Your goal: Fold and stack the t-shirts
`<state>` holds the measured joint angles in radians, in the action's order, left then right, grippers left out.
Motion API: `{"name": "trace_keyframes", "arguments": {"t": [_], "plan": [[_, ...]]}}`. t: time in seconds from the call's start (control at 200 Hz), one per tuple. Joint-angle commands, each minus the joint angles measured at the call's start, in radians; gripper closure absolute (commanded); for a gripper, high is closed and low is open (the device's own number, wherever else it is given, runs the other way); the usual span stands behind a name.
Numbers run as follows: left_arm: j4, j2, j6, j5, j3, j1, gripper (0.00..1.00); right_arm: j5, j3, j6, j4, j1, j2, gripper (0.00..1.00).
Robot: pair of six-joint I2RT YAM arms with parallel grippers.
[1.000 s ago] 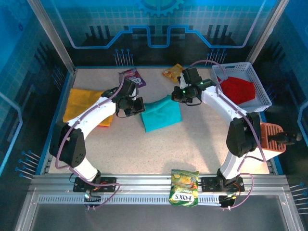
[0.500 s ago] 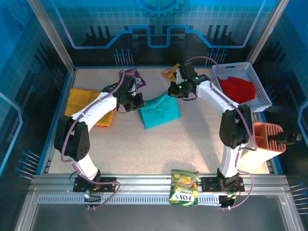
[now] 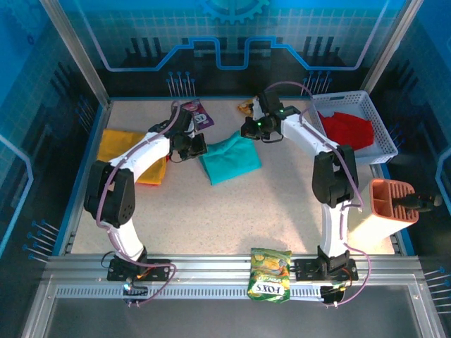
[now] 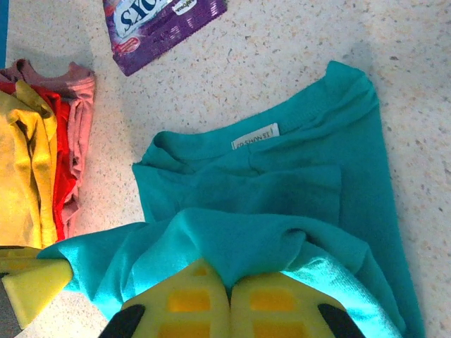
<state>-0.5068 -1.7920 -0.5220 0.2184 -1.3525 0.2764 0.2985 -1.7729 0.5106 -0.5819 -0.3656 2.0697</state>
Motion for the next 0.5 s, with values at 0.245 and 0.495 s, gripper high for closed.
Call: {"name": "trace_keyframes", "arguments": {"t": [0.245, 0.495], "plan": [[0.068, -0.083, 0.047, 0.022, -0.059, -0.043, 0.92, 0.061, -0.171, -0.018, 0.016, 0.014, 0.132, 1.0], [0.085, -0.137, 0.042, 0.027, -0.086, -0.079, 0.91, 0.086, -0.25, -0.017, 0.022, 0.019, 0.216, 1.0]]}}
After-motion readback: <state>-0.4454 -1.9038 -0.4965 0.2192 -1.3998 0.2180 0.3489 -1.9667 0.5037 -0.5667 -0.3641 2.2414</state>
